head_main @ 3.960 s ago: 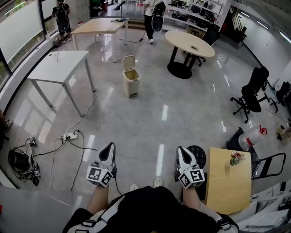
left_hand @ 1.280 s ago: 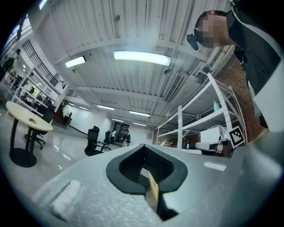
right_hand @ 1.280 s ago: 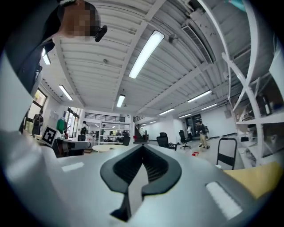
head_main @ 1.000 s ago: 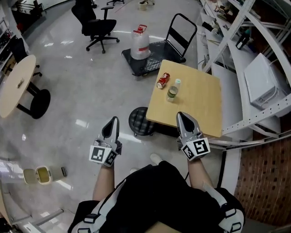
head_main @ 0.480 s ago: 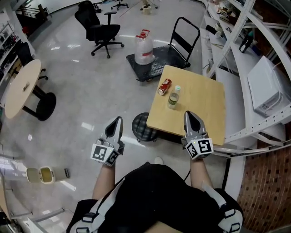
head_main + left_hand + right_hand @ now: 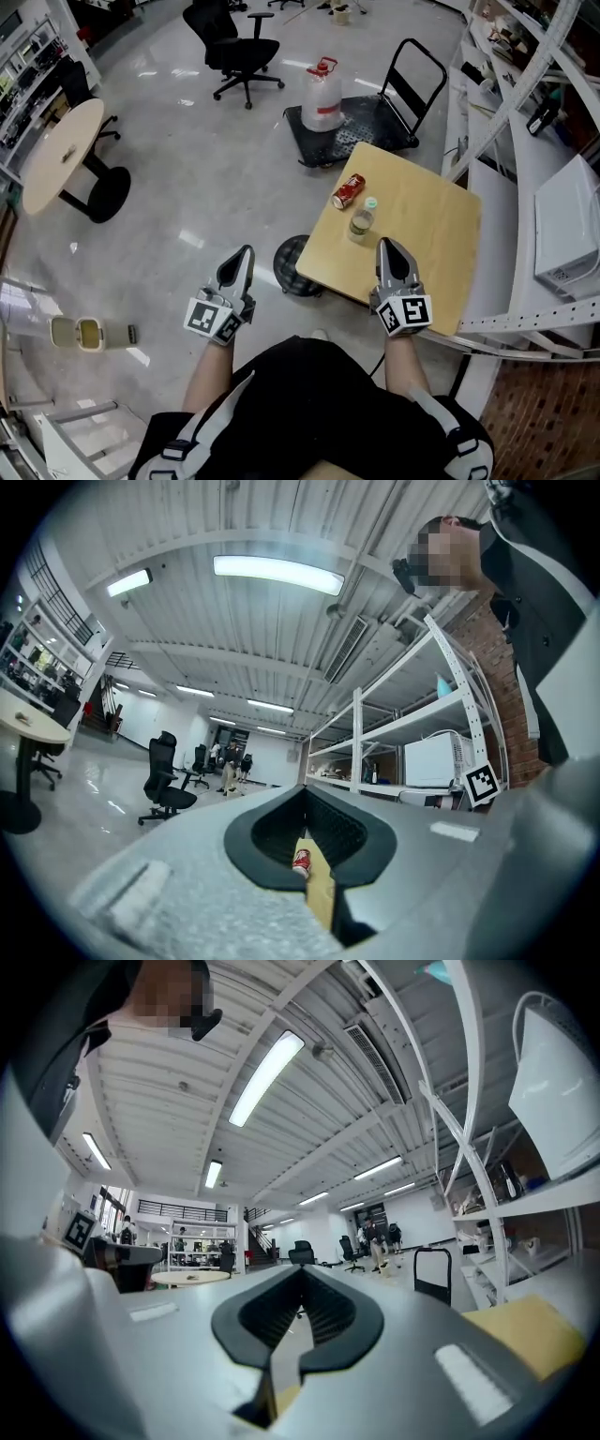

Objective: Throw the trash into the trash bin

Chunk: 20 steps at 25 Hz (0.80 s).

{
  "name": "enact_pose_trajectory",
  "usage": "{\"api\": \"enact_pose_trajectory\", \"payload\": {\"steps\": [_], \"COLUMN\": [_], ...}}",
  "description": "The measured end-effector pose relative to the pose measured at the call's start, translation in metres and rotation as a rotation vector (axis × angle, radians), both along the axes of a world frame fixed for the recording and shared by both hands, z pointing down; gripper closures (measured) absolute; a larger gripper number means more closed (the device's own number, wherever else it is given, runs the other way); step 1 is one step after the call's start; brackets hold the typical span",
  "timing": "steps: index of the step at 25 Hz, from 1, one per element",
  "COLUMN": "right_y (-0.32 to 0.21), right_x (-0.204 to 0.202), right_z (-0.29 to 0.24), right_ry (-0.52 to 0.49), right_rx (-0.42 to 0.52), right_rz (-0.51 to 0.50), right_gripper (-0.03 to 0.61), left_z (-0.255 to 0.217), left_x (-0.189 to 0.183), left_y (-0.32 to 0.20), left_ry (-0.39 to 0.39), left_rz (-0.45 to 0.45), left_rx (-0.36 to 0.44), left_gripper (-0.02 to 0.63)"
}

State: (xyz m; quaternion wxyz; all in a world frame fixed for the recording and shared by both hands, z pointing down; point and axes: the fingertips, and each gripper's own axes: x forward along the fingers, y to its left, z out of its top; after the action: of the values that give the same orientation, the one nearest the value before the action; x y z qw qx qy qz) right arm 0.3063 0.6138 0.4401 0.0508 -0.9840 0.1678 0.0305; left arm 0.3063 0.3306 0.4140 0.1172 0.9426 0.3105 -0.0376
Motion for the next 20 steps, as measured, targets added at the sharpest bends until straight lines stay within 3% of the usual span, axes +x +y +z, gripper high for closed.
{"api": "enact_pose_trajectory", "payload": {"steps": [9,15,20], "right_y": [0.037,0.030,0.029], "right_x": [0.015,0.031,0.046], "right_z": [0.037,0.062,0.083], "right_ry": [-0.090,-0.131,-0.193], "right_rx": [-0.019,-0.047,-0.041], "right_rz": [0.010,0.074,0.107], "right_gripper": [0.575,0.574,0.508], "left_z": [0.038,0.059,0.066], "left_x": [0.025,0.062,0.096], "left_y": [0.039,0.051,0.068], "left_ry": [-0.079,-0.099,-0.114], "left_rz": [0.033,0.131,0.206], "left_rx": [0.008,0.045,0.085], "left_gripper": [0.614,0.614,0.614]}}
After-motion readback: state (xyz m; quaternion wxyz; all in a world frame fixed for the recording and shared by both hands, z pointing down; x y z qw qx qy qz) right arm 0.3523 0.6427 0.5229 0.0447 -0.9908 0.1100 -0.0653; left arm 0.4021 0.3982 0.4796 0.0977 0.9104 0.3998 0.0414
